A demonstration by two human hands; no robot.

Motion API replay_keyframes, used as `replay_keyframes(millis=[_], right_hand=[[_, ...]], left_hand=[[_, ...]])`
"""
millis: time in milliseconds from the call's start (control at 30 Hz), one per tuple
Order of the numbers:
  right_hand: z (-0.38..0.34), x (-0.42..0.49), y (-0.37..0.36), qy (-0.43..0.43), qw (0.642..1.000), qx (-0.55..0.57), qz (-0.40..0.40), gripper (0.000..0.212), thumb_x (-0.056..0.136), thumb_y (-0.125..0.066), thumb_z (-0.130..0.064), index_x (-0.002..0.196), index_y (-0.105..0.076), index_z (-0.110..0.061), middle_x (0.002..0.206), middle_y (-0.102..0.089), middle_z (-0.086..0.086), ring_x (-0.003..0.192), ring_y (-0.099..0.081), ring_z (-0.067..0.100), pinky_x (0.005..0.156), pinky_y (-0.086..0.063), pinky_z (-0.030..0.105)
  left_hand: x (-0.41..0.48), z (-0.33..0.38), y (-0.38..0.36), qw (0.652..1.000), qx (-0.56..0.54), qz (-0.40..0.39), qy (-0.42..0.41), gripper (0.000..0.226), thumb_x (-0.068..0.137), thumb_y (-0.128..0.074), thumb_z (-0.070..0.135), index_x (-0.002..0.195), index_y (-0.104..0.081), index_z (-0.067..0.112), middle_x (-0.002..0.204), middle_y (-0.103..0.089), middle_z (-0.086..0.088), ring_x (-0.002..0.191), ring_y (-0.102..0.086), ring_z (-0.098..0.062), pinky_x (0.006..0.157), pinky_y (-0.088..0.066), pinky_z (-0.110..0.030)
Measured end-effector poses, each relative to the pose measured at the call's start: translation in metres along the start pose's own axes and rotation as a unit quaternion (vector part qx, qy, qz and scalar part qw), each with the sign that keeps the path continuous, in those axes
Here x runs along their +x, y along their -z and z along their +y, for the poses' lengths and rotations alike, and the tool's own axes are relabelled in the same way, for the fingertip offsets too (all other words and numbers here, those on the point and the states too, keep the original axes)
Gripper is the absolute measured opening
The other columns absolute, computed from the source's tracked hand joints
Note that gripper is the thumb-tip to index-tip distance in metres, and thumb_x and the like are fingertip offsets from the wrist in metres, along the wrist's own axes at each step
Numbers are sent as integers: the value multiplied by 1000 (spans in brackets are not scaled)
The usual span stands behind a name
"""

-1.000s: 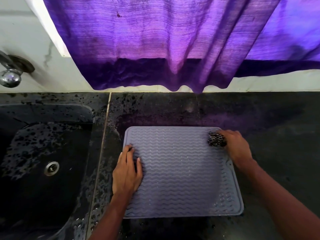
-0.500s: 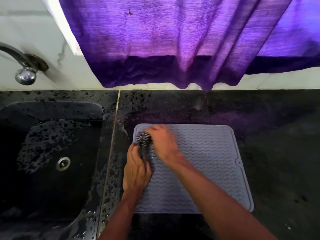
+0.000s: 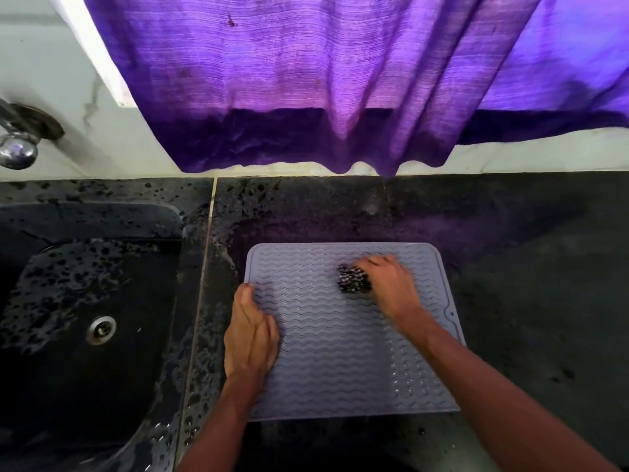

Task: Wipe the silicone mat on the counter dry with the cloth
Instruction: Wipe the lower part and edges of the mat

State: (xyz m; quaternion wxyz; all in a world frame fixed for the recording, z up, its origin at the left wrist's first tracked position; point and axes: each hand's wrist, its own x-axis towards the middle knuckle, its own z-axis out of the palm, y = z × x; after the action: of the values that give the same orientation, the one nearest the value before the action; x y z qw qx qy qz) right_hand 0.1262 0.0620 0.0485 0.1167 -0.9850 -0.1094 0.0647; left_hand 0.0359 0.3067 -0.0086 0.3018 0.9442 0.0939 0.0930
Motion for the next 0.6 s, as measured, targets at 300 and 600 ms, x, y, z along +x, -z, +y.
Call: replay_keyframes(millis=[300,600], right_hand=[[100,-39,32,-145,989,6,24,59,71,-63,2,121,-61,-31,108,-65,4,96,-57,35,75,-55,47],[-50,3,14,47,990,121,48,53,66,-64,8,111,-70,-19,107,-72,5,102,-63,27,92,-47,34]], left_hand=[[3,2,3,999,40,-26,-20,55,89,-51,12,139,-36,-5,140,-42,-17,102,-67,-35,62,-62,-34],[0,7,5,999,-34,-20,23,60,89,-48,-6,146,-34,-2,148,-43,-23,129,-53,-39,104,-51,-45]])
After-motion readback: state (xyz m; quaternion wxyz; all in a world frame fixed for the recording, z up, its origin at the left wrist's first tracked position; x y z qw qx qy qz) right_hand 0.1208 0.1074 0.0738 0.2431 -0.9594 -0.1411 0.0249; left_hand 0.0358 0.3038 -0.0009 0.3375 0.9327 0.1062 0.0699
